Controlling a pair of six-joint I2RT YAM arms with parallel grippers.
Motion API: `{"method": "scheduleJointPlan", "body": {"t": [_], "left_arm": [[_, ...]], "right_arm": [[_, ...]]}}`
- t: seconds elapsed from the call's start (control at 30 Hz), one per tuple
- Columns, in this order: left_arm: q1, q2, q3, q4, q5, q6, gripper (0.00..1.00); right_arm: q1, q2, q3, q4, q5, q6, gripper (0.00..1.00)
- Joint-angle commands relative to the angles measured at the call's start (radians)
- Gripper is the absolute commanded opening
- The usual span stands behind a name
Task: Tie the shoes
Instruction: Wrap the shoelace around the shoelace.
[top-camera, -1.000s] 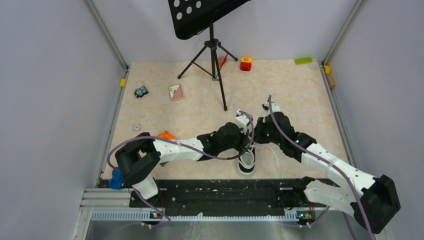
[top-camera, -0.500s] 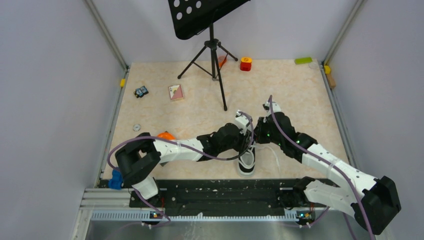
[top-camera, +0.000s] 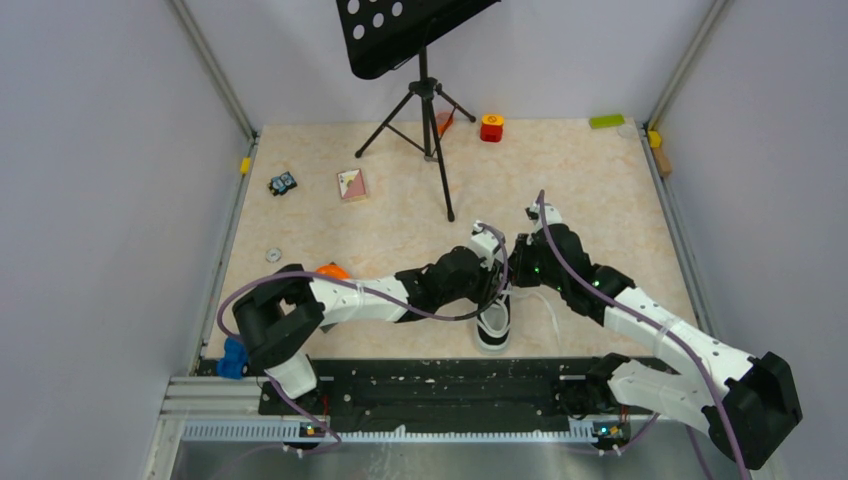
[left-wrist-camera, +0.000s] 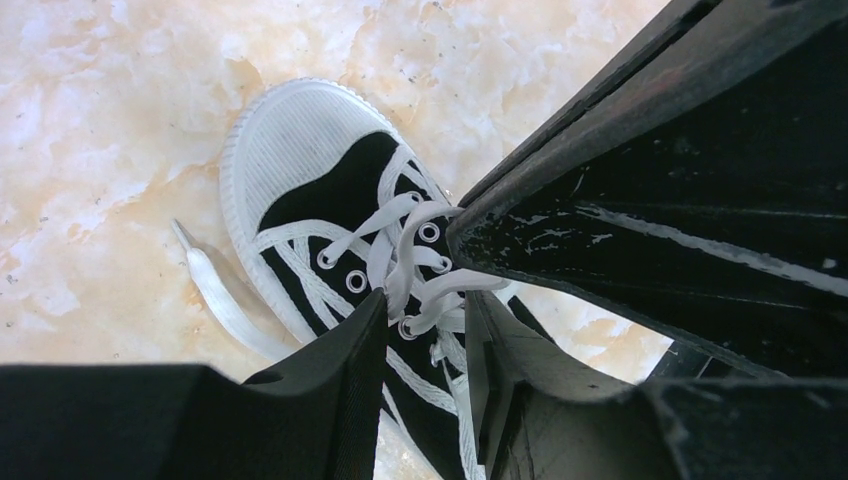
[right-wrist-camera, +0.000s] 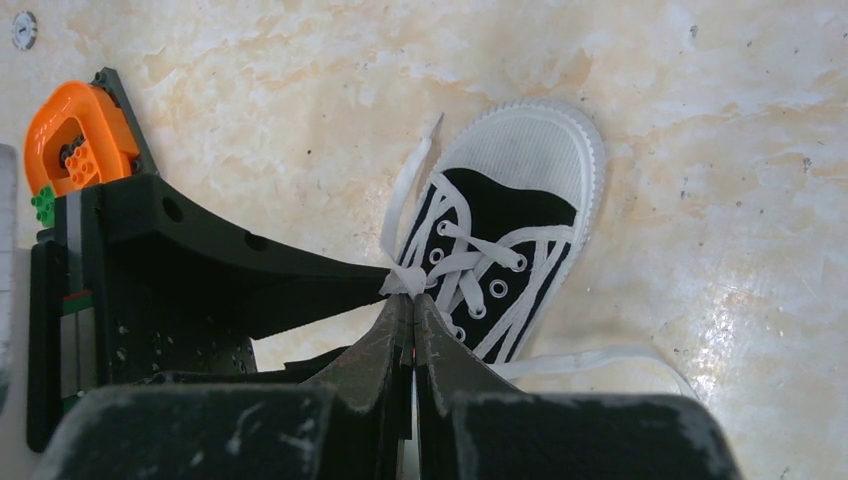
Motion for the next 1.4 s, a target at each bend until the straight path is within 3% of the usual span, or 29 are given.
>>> {"method": "scheduleJointPlan", "body": {"t": [0.0, 0.73, 1.0, 1.17, 1.3, 1.33, 1.37], "left_arm": [[-0.005, 0.010, 0.035, 0.023, -0.003, 0.008, 0.38], [-0.004, 0.019, 0.015, 0.108, -0.004, 0.004, 0.38], [-0.004, 0.027, 0.015, 0.111, 0.017, 0.010, 0.22], [-0.004, 0.027, 0.012, 0.110, 0.010, 0.012, 0.00], [-0.004, 0.017, -0.003, 0.120, -0.001, 0.008, 0.00], [-0.004, 0.012, -0.013, 0.128, 0.000, 0.008, 0.00], [-0.004, 0.007, -0.022, 0.139, 0.003, 0.008, 0.00]], "right_arm": [[-0.011, -0.020, 0.046, 0.005, 0.012, -0.007, 0.00], [-0.011, -0.017, 0.049, 0.002, 0.010, -0.010, 0.00], [-0.011, -0.016, 0.050, 0.001, 0.010, -0.010, 0.00], [-0.011, -0.019, 0.050, -0.001, 0.011, -0.010, 0.00], [-0.011, -0.024, 0.054, -0.019, 0.034, -0.003, 0.00], [-0.011, -0.029, 0.058, -0.027, 0.045, 0.000, 0.05], [-0.011, -0.033, 0.064, -0.037, 0.055, 0.003, 0.20]]}}
